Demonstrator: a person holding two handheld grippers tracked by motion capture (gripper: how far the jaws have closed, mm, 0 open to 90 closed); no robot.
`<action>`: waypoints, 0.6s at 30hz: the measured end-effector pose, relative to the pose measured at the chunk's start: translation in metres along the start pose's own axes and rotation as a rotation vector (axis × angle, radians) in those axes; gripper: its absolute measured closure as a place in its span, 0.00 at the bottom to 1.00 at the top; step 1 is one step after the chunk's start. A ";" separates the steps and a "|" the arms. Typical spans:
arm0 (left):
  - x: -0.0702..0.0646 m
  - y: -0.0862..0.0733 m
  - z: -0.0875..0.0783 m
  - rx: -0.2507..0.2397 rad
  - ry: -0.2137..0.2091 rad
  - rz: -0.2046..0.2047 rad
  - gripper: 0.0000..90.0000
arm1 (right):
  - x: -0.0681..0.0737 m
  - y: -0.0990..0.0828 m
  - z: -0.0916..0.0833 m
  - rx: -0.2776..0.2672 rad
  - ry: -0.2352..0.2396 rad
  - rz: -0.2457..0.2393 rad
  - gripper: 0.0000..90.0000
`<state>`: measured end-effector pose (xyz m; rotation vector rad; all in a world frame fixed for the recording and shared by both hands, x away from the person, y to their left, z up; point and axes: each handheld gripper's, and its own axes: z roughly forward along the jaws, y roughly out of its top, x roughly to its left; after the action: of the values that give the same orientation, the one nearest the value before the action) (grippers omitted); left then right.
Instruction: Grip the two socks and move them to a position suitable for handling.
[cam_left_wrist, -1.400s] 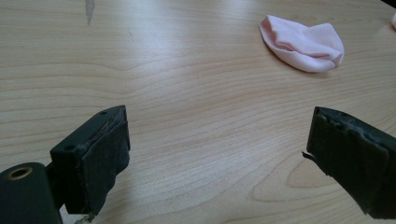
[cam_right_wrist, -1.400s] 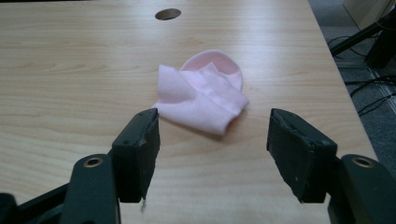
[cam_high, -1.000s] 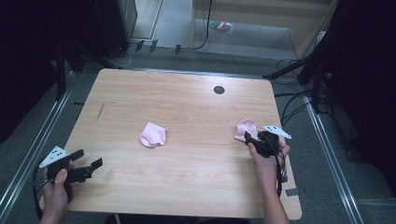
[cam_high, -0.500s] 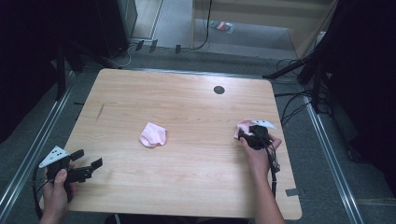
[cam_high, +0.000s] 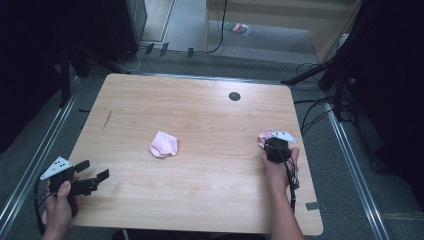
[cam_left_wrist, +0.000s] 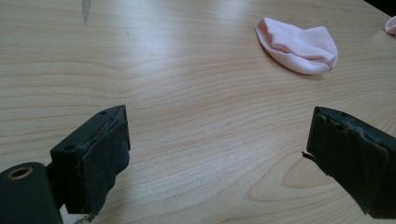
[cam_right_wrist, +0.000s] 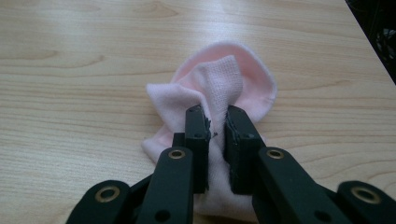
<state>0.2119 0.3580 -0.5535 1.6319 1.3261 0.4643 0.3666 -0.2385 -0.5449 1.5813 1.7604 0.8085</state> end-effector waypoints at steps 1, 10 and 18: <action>0.000 0.000 0.000 -0.003 0.000 0.003 0.07 | -0.002 0.001 -0.003 -0.015 0.006 -0.001 0.91; -0.004 0.001 -0.002 -0.014 0.049 0.038 0.07 | 0.007 0.010 -0.047 -0.125 0.106 -0.080 0.91; -0.020 0.012 -0.007 -0.052 0.029 0.057 0.07 | 0.025 0.003 -0.075 -0.163 0.205 -0.131 0.91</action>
<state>0.2066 0.3432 -0.5353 1.6288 1.2815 0.5538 0.3078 -0.2156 -0.4977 1.3011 1.8666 1.0511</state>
